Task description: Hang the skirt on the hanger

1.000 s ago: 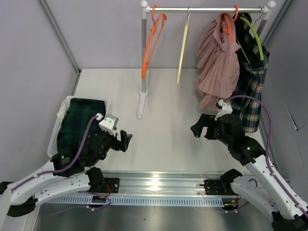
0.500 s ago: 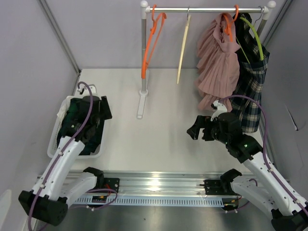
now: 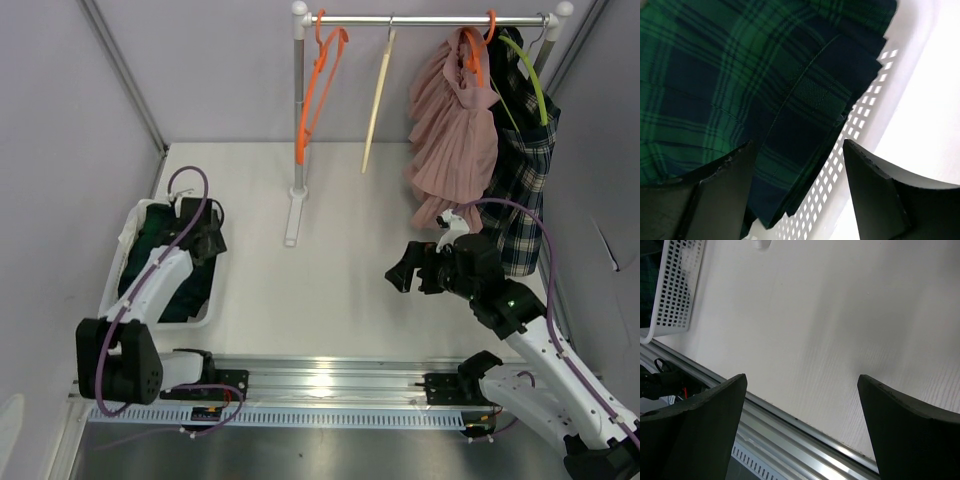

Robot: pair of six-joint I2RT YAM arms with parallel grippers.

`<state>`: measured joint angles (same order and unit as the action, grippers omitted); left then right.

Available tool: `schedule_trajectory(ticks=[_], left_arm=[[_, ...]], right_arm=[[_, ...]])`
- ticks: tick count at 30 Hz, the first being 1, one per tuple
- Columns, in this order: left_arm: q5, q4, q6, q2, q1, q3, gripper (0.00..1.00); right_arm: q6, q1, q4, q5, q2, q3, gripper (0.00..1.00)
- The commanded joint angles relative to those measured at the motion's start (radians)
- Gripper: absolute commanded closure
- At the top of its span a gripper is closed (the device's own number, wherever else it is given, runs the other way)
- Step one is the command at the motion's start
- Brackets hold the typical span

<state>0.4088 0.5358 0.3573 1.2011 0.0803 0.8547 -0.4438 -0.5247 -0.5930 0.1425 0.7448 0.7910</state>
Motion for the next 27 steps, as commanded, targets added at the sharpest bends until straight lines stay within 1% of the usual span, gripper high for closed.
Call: schedule_trajectory(ticks=[1, 6, 9, 10, 12, 13, 14, 15, 16, 19, 24, 26, 27], left_arm=[[0.018, -0.020, 0.055, 0.077, -0.019, 0.032, 0.28], [0.022, -0.037, 0.065, 0.129, -0.042, 0.024, 0.32], [0.019, -0.042, 0.066, 0.132, -0.059, 0.024, 0.41], [0.016, -0.046, 0.065, 0.118, -0.060, 0.026, 0.50], [0.016, -0.040, 0.060, 0.104, -0.062, 0.030, 0.63], [0.015, -0.027, 0.058, 0.088, -0.063, 0.050, 0.80], [0.012, -0.023, 0.049, 0.072, -0.063, 0.055, 0.87], [0.004, -0.020, 0.045, 0.058, -0.062, 0.079, 0.97], [0.005, 0.001, 0.042, 0.029, -0.063, 0.092, 1.00], [-0.005, 0.030, 0.025, -0.020, -0.063, 0.145, 1.00], [-0.051, 0.079, 0.006, -0.148, -0.062, 0.230, 1.00], [-0.096, 0.095, -0.003, -0.173, -0.063, 0.294, 1.00], [-0.109, 0.117, -0.007, -0.185, -0.063, 0.358, 1.00]], right_arm=[[0.001, -0.006, 0.039, 0.022, -0.016, -0.006, 0.01], [-0.003, -0.006, 0.033, 0.020, -0.033, -0.021, 0.01], [-0.004, -0.006, 0.033, 0.020, -0.041, -0.029, 0.00], [-0.007, -0.006, 0.035, 0.022, -0.042, -0.030, 0.01], [-0.007, -0.006, 0.039, 0.022, -0.041, -0.030, 0.01], [-0.009, -0.006, 0.039, 0.023, -0.038, -0.029, 0.01], [-0.009, -0.006, 0.039, 0.026, -0.035, -0.026, 0.00], [-0.007, -0.006, 0.041, 0.028, -0.030, -0.024, 0.01], [-0.007, -0.006, 0.042, 0.029, -0.027, -0.022, 0.01], [-0.007, -0.006, 0.048, 0.037, -0.016, -0.018, 0.01], [-0.006, -0.006, 0.055, 0.046, 0.007, -0.003, 0.01], [-0.006, -0.006, 0.059, 0.051, 0.016, 0.002, 0.01], [-0.001, -0.006, 0.061, 0.054, 0.021, 0.005, 0.01]])
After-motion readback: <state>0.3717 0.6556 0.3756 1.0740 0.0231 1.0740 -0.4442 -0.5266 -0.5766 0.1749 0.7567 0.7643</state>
